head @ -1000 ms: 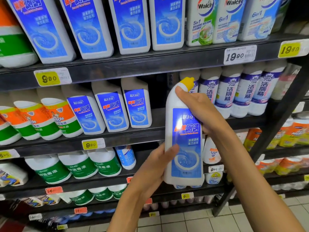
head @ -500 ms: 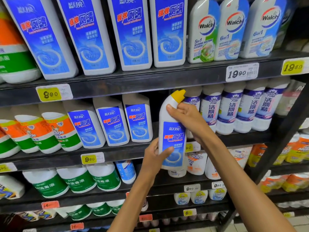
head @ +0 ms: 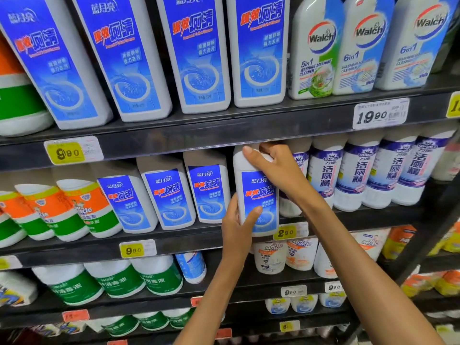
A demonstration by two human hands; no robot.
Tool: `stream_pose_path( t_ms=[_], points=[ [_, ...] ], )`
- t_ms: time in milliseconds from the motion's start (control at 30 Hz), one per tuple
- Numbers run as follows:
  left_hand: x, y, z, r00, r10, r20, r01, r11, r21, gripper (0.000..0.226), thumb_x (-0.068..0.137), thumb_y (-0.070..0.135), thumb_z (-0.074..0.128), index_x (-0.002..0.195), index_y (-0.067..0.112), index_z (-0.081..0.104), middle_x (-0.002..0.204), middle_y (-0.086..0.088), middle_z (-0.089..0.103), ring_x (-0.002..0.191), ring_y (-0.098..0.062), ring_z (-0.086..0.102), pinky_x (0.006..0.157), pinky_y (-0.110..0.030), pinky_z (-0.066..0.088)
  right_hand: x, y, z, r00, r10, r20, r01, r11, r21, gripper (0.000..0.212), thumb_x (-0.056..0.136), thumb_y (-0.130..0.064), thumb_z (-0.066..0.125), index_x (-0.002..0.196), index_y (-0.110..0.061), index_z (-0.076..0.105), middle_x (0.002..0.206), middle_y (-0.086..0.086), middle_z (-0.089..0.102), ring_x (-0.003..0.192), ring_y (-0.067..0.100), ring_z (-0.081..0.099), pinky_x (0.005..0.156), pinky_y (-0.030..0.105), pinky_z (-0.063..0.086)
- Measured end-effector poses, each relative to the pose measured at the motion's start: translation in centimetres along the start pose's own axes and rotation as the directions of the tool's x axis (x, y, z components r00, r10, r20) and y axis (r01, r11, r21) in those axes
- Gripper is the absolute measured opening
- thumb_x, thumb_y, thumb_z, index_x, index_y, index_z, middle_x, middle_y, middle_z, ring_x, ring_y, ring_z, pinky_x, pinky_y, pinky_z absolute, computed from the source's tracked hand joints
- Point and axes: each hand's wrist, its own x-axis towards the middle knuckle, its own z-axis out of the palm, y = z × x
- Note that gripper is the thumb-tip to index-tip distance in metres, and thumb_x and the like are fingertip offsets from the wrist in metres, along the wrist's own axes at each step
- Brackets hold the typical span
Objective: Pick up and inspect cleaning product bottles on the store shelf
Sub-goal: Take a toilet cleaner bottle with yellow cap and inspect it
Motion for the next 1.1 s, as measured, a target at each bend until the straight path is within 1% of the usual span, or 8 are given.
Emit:
stream_pose_path(
  t_ms=[133,267,533,667,733,800,867,1100],
  points=[
    [-0.5,0.1,0.7,0.993,0.101,-0.063,-0.087,0.977,0.196,0.033,0.087,0.022,0.065,0.116,0.018,0.05,0.102,0.009,0.064,0.095,0.0,0.065,0.068,-0.006,0.048,0.2,0.2,0.1,1.0,0.004,0.021,-0.004,1.0,-0.008,0.057,0.074,-0.057,0.058,0.093,-0.003,0.058,0.079,-0.001,0.073,0.071,0.012,0.072,0.068,0.027,0.058],
    [-1.3,-0.1,0.6,0.974,0.189,-0.123,-0.135,0.926,0.353,0.062,0.081,0.03,0.069,0.135,0.014,0.041,0.12,0.007,0.052,0.105,0.009,0.054,0.076,0.001,0.041,0.0,0.4,0.2,1.0,0.017,-0.014,-0.017,1.0,-0.009,0.053,0.071,-0.06,0.056,0.081,-0.008,0.056,0.07,-0.008,0.072,0.066,0.008,0.071,0.059,0.015,0.054],
    [-1.0,-0.7,0.9,0.97,0.156,-0.187,-0.082,0.932,0.354,0.073,0.082,0.012,0.072,0.142,0.018,0.033,0.124,0.005,0.048,0.101,0.025,0.047,0.069,0.004,0.04,0.5,0.8,0.5,0.998,0.055,-0.005,-0.054,0.998,0.031,0.029,0.081,-0.049,0.059,0.079,-0.021,0.054,0.067,-0.013,0.07,0.067,0.007,0.071,0.054,0.012,0.051],
    [-1.7,-1.0,1.5,0.957,0.177,-0.228,-0.078,0.918,0.388,0.073,0.083,0.018,0.071,0.145,0.02,0.031,0.134,0.005,0.046,0.111,0.016,0.046,0.079,0.007,0.035,0.4,0.4,0.6,0.998,0.052,-0.037,-0.052,0.998,-0.018,0.053,0.069,-0.06,0.057,0.083,-0.008,0.057,0.074,-0.006,0.072,0.068,0.009,0.07,0.058,0.017,0.055],
    [-2.3,-1.6,1.4,0.934,0.261,-0.242,-0.112,0.861,0.496,0.07,0.084,0.02,0.069,0.144,0.018,0.033,0.139,0.0,0.044,0.124,0.001,0.042,0.092,0.003,0.032,0.3,0.6,0.7,0.995,0.031,-0.091,-0.04,0.994,-0.101,0.057,0.073,-0.055,0.06,0.088,0.0,0.056,0.086,0.005,0.07,0.071,0.011,0.068,0.063,0.019,0.054],
    [-2.7,-2.3,1.1,0.916,0.319,-0.242,-0.145,0.828,0.542,0.063,0.084,0.016,0.07,0.139,0.015,0.04,0.136,-0.003,0.045,0.126,-0.015,0.044,0.102,-0.019,0.041,-0.2,1.3,0.7,0.99,-0.003,-0.14,-0.02,0.986,-0.167,0.037,0.084,-0.043,0.062,0.096,-0.01,0.053,0.099,0.008,0.064,0.084,0.012,0.064,0.069,0.02,0.053],
    [-2.6,-2.5,0.7,0.91,0.319,-0.264,-0.137,0.833,0.536,0.059,0.081,0.012,0.072,0.133,0.016,0.045,0.127,-0.002,0.05,0.118,-0.019,0.051,0.096,-0.035,0.049,-1.3,1.9,0.9,0.988,-0.081,-0.131,0.054,0.978,-0.201,0.033,0.087,-0.033,0.063,0.111,-0.016,0.049,0.106,0.005,0.056,0.095,0.013,0.059,0.074,0.016,0.051],
    [-1.7,-2.6,0.5,0.904,0.333,-0.269,-0.121,0.801,0.586,0.041,0.082,0.013,0.071,0.118,0.014,0.052,0.11,0.006,0.053,0.103,-0.014,0.056,0.086,-0.035,0.052,-3.5,3.4,0.6,0.97,-0.238,-0.055,0.207,0.921,-0.331,0.054,0.087,-0.006,0.065,0.134,0.002,0.039,0.131,0.02,0.042,0.112,0.011,0.047,0.069,-0.003,0.042]
  ],
)
